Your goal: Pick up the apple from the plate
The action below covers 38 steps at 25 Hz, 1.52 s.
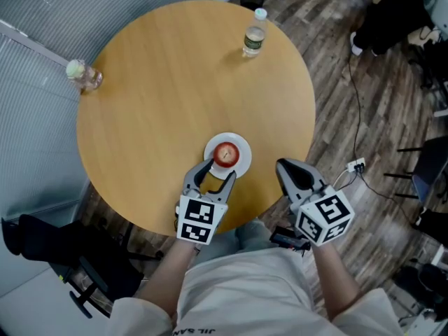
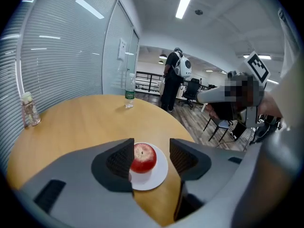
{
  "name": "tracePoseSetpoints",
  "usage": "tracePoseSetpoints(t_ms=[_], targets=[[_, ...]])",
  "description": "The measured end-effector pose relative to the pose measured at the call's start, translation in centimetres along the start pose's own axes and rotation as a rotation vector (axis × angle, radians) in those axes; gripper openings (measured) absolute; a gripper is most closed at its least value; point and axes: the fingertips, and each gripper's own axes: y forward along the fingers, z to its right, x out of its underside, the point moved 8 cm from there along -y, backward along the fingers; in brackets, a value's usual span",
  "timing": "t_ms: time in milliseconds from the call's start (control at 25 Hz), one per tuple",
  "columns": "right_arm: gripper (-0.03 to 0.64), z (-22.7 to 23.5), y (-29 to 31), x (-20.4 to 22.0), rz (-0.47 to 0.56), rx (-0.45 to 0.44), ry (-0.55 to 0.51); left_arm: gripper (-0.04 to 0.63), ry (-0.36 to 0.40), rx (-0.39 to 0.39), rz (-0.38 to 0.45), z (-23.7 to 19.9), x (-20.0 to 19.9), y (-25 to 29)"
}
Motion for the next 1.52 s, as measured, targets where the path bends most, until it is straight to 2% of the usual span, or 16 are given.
tracePoseSetpoints(t_ms=[320,560,800,1120,1520], targets=[[0.032,0.9,-0.2,1.1,-0.023,0.019,0.024,0.326,0.050,-0.032,-0.115,-1.1,2.1,3.1],[0.032,1.5,-0.3,1.6,-0.039,0.034,0.039,0.415,0.042,0.007,-0.151,-1.4,2.9,5.4],[0.032,1.9,-0.1,2.0,-0.051,0.042,0.053,0.474,0.030,0.026,-0.168,-1.8,3.9,7.4],[0.032,2.3,0.0,2.3,-0.063,0.055,0.070,0.479,0.011,0.006,-0.201,-2.4,4.6,8.7],[0.032,3.3,0.1,2.4,-0.074,0.066,0.081,0.437,0.001,0.001,-0.216,-2.8,4.5,9.6]])
